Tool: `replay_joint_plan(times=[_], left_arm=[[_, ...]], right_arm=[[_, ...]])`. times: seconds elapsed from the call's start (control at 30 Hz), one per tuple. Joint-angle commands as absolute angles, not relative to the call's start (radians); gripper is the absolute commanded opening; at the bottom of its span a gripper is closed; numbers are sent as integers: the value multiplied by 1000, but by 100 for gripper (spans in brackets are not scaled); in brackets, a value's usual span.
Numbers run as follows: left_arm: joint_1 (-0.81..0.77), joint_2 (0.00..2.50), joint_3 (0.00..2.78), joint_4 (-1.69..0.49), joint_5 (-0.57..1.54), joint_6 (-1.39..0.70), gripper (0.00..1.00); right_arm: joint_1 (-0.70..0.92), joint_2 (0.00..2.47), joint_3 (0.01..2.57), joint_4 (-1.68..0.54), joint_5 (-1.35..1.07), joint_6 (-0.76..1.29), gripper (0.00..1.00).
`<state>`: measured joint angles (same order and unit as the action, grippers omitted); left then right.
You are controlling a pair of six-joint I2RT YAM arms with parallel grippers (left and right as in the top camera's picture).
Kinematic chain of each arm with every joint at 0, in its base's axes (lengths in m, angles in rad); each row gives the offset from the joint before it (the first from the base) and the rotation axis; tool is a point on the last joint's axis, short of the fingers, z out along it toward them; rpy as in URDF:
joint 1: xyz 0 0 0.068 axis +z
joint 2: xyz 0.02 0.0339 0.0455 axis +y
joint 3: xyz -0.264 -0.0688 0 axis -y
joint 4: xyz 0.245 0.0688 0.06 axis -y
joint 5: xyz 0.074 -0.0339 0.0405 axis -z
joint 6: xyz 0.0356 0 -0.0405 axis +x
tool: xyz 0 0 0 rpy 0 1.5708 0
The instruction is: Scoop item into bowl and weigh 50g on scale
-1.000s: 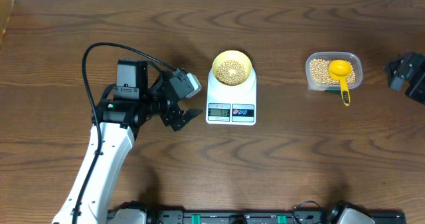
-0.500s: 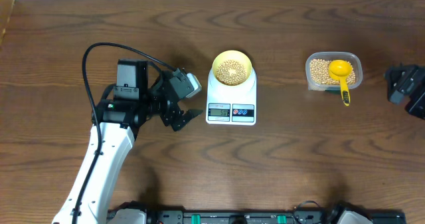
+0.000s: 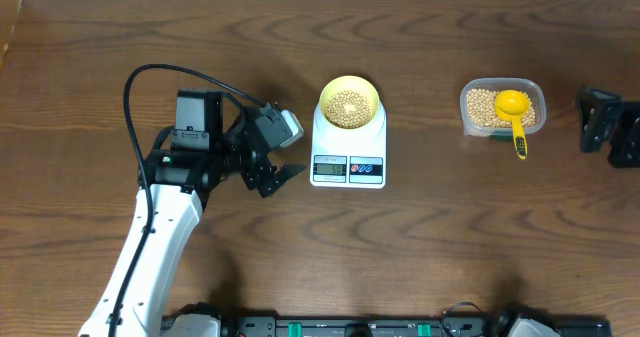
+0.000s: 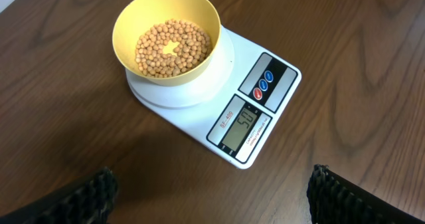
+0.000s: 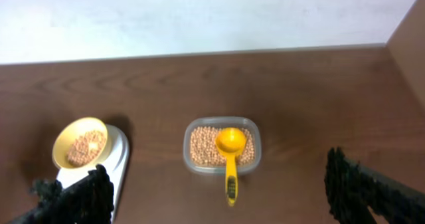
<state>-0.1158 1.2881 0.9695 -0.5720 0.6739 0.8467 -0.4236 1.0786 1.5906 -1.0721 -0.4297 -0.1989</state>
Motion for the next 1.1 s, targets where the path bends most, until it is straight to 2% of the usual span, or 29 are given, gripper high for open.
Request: replay_joint_plan(times=[0.0, 0.23, 0.43, 0.57, 0.8, 1.07], left_arm=[[-112, 1291, 999, -572, 668, 863, 93], [-112, 1291, 999, -572, 668, 863, 93], [-112, 1291, 999, -572, 668, 863, 93], [-112, 1291, 999, -572, 668, 863, 93], [-112, 1291, 999, -572, 668, 863, 93], [-112, 1291, 999, -572, 668, 863, 93]], right_arm=[[-417, 1020, 1502, -975, -461, -248, 99], [-417, 871, 1170, -634, -477, -221, 99], [-405, 636, 786, -282, -457, -166, 99], [-381, 508, 594, -132, -418, -166, 99], [-314, 326, 364, -21, -327, -165, 99], [-225, 167, 225, -14, -256, -165, 99]])
